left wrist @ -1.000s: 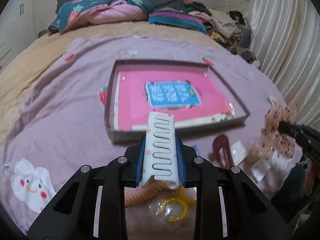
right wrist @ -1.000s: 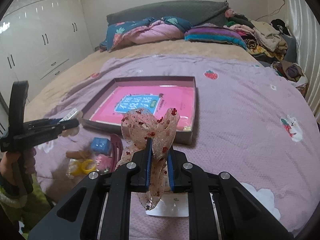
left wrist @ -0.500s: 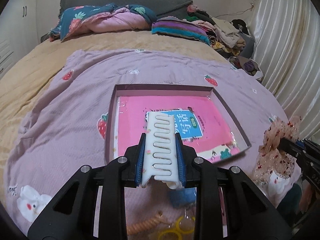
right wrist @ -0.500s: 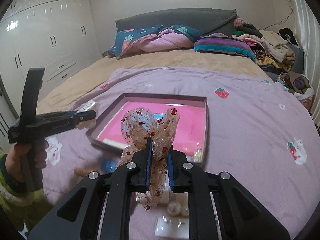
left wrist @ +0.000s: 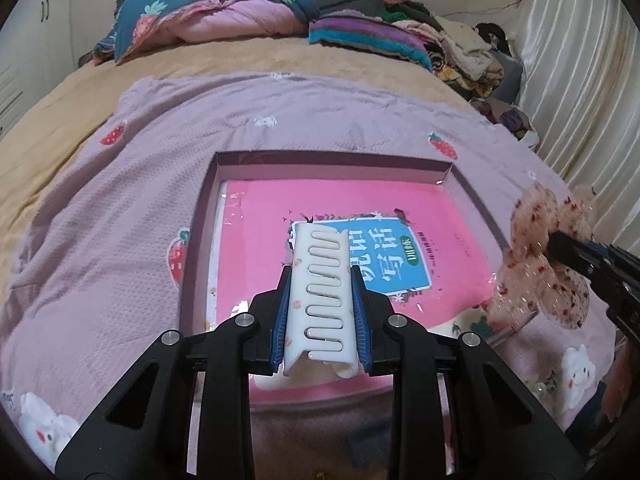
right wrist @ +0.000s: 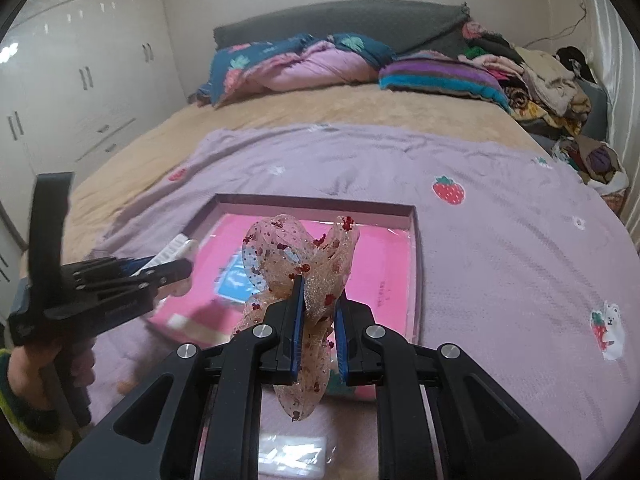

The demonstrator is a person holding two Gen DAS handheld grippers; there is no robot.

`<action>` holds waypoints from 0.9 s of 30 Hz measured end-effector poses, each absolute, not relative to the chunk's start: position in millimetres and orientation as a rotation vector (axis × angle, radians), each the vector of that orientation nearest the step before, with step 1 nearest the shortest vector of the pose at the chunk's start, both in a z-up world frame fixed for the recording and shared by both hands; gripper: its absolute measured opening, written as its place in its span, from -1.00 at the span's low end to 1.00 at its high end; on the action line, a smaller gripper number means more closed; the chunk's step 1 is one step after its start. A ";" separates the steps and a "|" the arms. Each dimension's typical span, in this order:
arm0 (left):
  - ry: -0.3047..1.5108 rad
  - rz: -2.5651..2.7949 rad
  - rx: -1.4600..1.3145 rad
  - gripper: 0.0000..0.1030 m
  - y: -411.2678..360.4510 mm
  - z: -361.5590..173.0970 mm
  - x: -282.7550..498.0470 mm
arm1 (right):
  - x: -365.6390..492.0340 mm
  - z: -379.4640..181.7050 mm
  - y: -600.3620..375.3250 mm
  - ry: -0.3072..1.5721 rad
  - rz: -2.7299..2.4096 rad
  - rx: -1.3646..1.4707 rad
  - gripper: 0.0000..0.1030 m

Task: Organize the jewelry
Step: 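Carry the claw clip and lace bow into the box and open both tools, then withdraw both tools from the box back toward the remaining jewelry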

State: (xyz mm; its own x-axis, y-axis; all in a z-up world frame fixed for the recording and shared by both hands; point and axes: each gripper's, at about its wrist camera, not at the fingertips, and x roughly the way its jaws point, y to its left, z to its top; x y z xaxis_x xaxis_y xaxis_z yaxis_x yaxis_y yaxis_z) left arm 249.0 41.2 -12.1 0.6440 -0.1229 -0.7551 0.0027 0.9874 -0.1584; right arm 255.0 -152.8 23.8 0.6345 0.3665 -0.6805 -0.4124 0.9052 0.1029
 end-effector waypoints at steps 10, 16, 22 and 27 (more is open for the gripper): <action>0.913 -0.062 -0.135 -0.62 41.6 -34.8 256.5 | 283.5 -16.1 -149.6 0.865 0.401 -0.051 -0.75; 0.916 -0.067 -0.120 -0.56 41.2 -38.4 255.3 | 284.4 -31.2 -160.1 0.902 0.365 -0.018 -0.58; 0.912 -0.061 -0.119 -0.37 43.2 -36.2 250.8 | 266.5 -21.3 -168.0 0.847 0.333 -0.027 0.08; 0.897 -0.044 -0.125 -0.05 46.9 -25.7 241.1 | 242.8 -1.2 -178.7 0.770 0.322 -0.020 0.51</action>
State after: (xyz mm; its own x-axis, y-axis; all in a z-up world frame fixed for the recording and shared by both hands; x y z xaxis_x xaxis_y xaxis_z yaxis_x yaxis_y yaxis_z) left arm 241.1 46.9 -25.7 0.6234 -0.0903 -0.7767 -0.0146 0.9918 -0.1271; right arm 242.8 -178.7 -1.2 0.6714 0.2788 -0.6866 -0.2930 0.9509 0.0996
